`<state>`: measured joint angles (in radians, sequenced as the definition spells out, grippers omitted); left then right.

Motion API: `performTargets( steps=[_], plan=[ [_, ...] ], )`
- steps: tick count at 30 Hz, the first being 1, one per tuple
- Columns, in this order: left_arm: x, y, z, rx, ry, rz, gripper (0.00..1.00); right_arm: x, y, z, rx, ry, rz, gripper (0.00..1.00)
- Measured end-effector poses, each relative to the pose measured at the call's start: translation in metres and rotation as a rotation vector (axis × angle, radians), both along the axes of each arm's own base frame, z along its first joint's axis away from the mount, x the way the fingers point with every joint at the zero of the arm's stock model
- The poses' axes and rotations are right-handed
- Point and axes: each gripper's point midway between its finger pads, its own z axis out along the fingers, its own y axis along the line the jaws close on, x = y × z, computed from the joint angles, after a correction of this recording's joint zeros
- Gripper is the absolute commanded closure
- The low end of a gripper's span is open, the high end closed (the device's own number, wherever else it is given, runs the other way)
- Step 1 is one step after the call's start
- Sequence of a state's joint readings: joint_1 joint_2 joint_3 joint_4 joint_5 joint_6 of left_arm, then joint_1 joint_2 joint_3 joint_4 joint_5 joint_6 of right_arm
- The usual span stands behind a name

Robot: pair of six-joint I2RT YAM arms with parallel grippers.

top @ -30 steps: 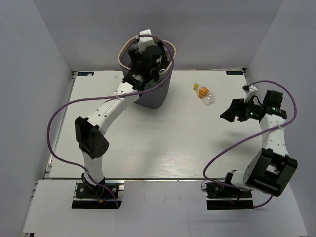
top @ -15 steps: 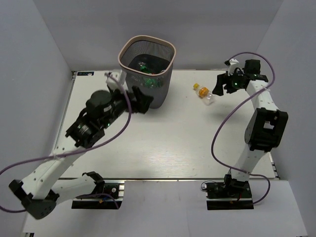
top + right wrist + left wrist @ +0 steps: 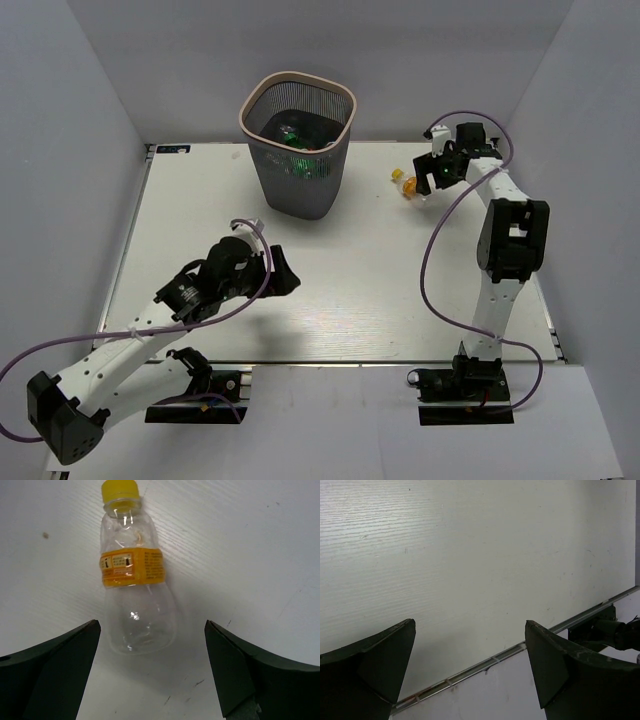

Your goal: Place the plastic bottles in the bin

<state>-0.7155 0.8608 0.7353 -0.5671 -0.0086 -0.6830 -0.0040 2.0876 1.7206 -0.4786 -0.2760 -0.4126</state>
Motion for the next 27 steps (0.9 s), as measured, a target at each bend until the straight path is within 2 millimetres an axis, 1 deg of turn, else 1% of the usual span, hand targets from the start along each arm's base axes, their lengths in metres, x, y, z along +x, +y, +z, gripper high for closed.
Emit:
performTargets(
  steps=[3, 6, 10, 12, 14, 16, 17, 20, 21, 22, 23, 24, 27],
  plan=[
    [-0.002, 0.001, -0.002, -0.01, 0.011, 0.007, 0.0, 0.007, -0.003, -0.01, -0.015, -0.001, -0.007, 0.1],
    [-0.004, 0.001, -0.005, -0.012, 0.025, 0.01, 0.0, 0.008, 0.002, -0.023, -0.024, 0.019, 0.007, 0.1],
    [-0.007, 0.0, -0.01, -0.015, 0.05, 0.008, 0.0, 0.013, 0.013, -0.042, -0.025, 0.039, 0.038, 0.1],
    [-0.008, -0.001, -0.011, -0.014, 0.059, 0.008, 0.0, 0.014, 0.018, -0.05, -0.025, 0.05, 0.058, 0.11],
    [-0.008, -0.001, -0.012, -0.017, 0.064, 0.011, 0.0, 0.011, 0.023, -0.057, -0.018, 0.064, 0.08, 0.17],
    [-0.008, -0.001, -0.011, -0.021, 0.068, 0.013, 0.0, 0.009, 0.027, -0.059, -0.009, 0.07, 0.098, 0.21],
    [-0.008, -0.002, -0.011, -0.023, 0.07, 0.015, 0.0, 0.009, 0.028, -0.058, -0.004, 0.07, 0.11, 0.27],
    [-0.009, -0.002, -0.011, -0.028, 0.075, 0.019, 0.0, 0.008, 0.032, -0.058, 0.008, 0.066, 0.137, 0.41],
    [-0.009, -0.002, -0.011, -0.029, 0.077, 0.021, 0.0, 0.007, 0.033, -0.058, 0.011, 0.066, 0.145, 0.51],
    [-0.009, -0.002, -0.011, -0.03, 0.079, 0.023, 0.0, 0.007, 0.034, -0.057, 0.014, 0.065, 0.153, 0.58],
    [-0.01, -0.001, -0.012, -0.031, 0.082, 0.025, 0.0, 0.006, 0.035, -0.057, 0.019, 0.065, 0.161, 0.62],
    [-0.01, -0.001, -0.012, -0.033, 0.084, 0.027, 0.0, 0.005, 0.036, -0.057, 0.026, 0.066, 0.169, 0.7],
    [-0.012, 0.0, -0.014, -0.038, 0.087, 0.032, 0.0, -0.002, 0.041, -0.054, 0.056, 0.084, 0.191, 0.8]
  ],
)
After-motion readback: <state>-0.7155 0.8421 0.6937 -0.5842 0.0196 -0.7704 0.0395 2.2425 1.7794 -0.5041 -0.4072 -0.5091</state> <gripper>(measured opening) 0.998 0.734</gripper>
